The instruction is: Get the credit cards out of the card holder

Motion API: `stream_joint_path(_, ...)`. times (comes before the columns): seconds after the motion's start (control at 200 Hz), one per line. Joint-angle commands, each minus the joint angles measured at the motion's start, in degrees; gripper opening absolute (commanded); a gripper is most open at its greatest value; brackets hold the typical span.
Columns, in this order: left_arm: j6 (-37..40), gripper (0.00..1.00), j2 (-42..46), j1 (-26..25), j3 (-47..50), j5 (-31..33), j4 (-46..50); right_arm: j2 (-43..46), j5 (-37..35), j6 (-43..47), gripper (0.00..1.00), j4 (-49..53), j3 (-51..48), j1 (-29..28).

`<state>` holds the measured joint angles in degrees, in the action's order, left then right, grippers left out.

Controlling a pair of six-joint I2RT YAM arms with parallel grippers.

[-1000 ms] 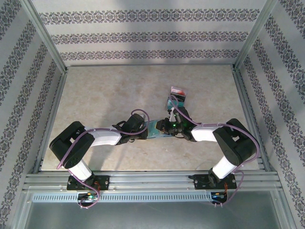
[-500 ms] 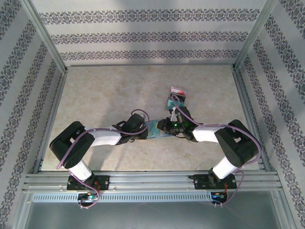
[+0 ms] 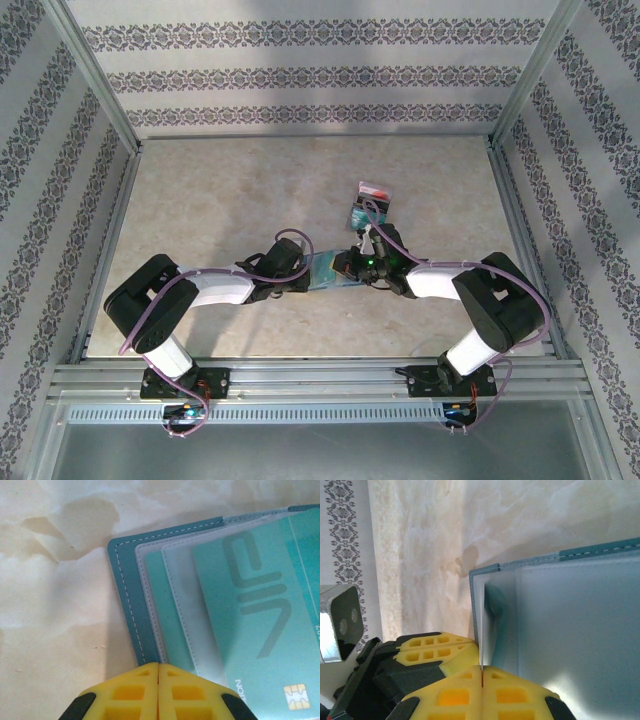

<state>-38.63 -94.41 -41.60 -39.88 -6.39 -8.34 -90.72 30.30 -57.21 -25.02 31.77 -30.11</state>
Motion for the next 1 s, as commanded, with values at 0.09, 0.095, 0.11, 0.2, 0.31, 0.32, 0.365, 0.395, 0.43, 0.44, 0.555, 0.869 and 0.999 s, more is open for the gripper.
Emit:
stream_joint_path(0.09,0.29,0.07,-0.45,0.54,0.37,1.73,3.54,2.02,-2.06,2.50,0.03,2.10,-0.41,0.44)
stream_joint_path(0.095,0.30,0.07,-0.43,0.55,0.39,1.73,3.57,2.03,-2.12,2.56,0.03,2.22,-0.45,0.42)
stream_joint_path(0.11,0.31,0.07,-0.42,0.56,0.41,1.80,3.62,2.09,-2.24,2.73,0.03,2.51,-0.41,0.43)
stream_joint_path(0.2,0.66,0.07,-0.16,0.99,0.53,1.91,3.88,2.74,-3.05,3.74,0.03,4.78,-0.04,0.51)
stream_joint_path(0.31,1.00,0.07,0.27,1.51,0.63,2.09,4.21,3.65,-4.05,4.87,0.03,7.07,0.43,0.49)
stream_joint_path(0.32,1.05,0.06,0.32,1.57,0.54,2.09,4.30,3.68,-4.08,4.89,0.03,7.17,0.42,0.49)
stream_joint_path(0.365,1.17,0.06,0.53,1.70,0.50,2.12,4.44,4.01,-4.44,5.50,0.03,8.36,0.66,0.49)
stream_joint_path(0.395,1.26,0.06,0.63,1.79,0.51,2.23,4.59,4.20,-4.63,5.80,0.03,9.01,0.84,0.49)
stream_joint_path(0.43,1.41,0.06,0.80,1.90,0.51,2.34,4.78,4.40,-4.88,6.09,0.03,9.63,0.99,0.57)
stream_joint_path(0.44,1.51,0.06,0.87,1.95,0.51,2.41,4.88,4.45,-4.96,6.18,0.03,9.83,1.05,0.55)
stream_joint_path(0.555,1.77,0.06,1.38,2.31,0.51,2.79,5.43,5.27,-5.67,7.27,0.03,12.07,1.69,0.66)
stream_joint_path(0.869,2.60,0.06,2.82,3.71,0.59,3.13,6.65,7.01,-6.27,8.08,0.03,14.77,2.94,1.02)
stream_joint_path(0.999,3.04,0.07,4.11,3.68,0.16,3.47,7.79,8.81,-6.70,9.14,0.03,16.75,3.71,1.20)
